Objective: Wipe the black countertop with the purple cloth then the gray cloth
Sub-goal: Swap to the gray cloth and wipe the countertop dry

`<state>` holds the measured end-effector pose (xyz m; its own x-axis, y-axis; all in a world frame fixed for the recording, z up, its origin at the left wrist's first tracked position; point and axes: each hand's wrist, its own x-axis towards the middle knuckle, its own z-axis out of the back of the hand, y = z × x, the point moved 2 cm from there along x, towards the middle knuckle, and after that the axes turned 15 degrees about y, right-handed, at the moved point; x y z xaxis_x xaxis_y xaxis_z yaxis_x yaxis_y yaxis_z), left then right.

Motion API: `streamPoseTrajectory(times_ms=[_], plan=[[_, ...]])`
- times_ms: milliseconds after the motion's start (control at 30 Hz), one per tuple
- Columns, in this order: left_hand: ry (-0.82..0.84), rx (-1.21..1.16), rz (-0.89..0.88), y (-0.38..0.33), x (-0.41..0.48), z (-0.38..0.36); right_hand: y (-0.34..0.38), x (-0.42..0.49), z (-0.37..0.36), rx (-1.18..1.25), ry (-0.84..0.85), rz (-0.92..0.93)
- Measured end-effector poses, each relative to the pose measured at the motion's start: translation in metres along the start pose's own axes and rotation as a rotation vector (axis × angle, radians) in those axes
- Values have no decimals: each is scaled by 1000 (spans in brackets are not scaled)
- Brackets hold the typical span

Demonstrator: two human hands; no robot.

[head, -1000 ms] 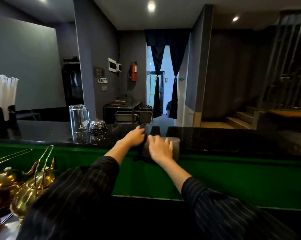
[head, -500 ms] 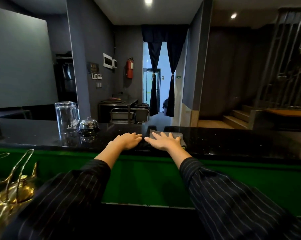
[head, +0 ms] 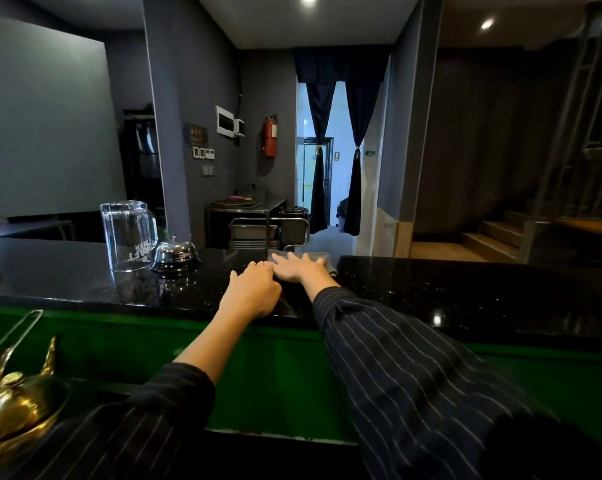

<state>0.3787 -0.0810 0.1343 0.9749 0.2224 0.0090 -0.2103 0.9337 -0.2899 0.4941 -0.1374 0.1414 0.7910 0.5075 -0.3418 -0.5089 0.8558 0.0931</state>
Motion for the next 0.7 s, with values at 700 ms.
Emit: streamPoseTrajectory(times_ms=[700], plan=[[-89, 5, -38, -10, -17, 6, -75, -53, -9, 59, -49, -172]])
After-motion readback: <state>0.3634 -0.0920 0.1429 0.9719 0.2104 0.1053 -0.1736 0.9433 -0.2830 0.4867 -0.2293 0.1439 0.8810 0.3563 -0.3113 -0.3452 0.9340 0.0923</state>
